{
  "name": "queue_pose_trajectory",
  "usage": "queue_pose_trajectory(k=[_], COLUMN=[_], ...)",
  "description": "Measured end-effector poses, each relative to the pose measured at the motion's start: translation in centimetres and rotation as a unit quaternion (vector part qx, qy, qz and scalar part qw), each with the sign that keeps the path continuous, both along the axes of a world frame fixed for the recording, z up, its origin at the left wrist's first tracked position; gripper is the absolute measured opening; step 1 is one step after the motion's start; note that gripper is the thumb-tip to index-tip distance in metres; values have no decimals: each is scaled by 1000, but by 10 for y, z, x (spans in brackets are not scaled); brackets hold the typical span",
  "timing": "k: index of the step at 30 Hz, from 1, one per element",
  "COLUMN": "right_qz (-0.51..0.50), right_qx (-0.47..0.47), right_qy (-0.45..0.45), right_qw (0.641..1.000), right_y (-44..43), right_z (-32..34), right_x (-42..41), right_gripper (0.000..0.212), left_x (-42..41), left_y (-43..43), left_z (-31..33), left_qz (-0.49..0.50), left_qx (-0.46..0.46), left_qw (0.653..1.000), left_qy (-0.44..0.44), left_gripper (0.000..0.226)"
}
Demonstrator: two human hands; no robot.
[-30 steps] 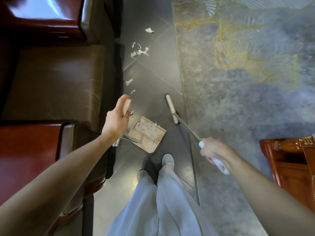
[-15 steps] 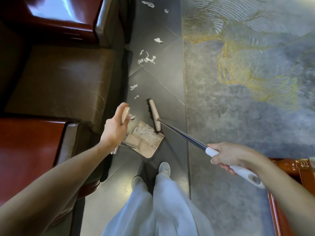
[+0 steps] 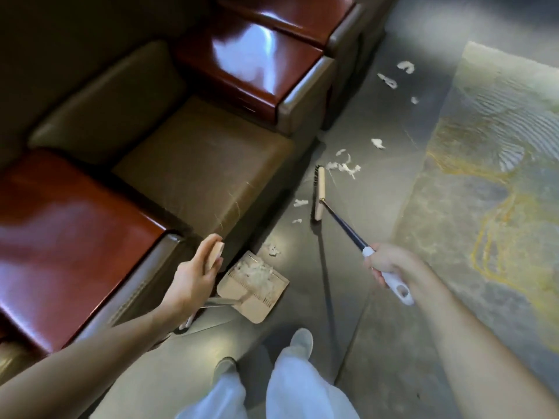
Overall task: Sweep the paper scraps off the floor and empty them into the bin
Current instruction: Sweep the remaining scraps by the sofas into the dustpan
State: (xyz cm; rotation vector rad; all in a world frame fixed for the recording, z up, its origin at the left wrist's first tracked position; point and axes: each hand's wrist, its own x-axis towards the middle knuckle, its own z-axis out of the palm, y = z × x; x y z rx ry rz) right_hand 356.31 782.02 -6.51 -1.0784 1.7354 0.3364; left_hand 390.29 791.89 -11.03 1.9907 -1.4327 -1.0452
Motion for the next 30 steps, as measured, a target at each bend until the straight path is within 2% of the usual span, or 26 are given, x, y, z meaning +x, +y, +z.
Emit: queue_pose_trajectory(k=[5, 9, 14, 19, 21, 23, 25, 27, 30], right_qz=[-14, 24, 75, 94, 34, -78, -135, -157, -180], right_qx=[-42, -8, 50, 93, 97, 112, 145, 169, 159], right_qy=[1, 30, 24, 29, -16, -57, -82, -105, -110], right_qw=[999, 999, 996, 991, 995, 989, 977, 967, 964], right_y=[-79, -96, -76, -24, 0, 22, 43, 56, 68], right_z=[-37, -73, -77, -51, -45, -40, -33, -24, -7], right_x=[-4, 5, 20, 39, 47, 53, 60, 63, 62], right_gripper=[21, 23, 18, 40, 45, 50, 41, 27, 23], left_x=[15, 26, 35, 37, 34, 32, 29, 23, 21], left_y=[-12, -20, -28, -39, -45, -53, -61, -69, -76], left_z=[-6, -10, -9, -9, -8, -7, -6, -6, -5], left_qz=[36, 43, 28, -26, -48, -72, -98, -116, -129], left_qx=[-10, -16, -18, -11, -14, -19, -18, -17, -23], left_qw=[998, 997, 998, 999, 999, 997, 995, 993, 991], left_qy=[-46, -59, -45, -30, -22, -8, -1, 2, 11], left_gripper=[43, 40, 39, 36, 36, 36, 36, 40, 42])
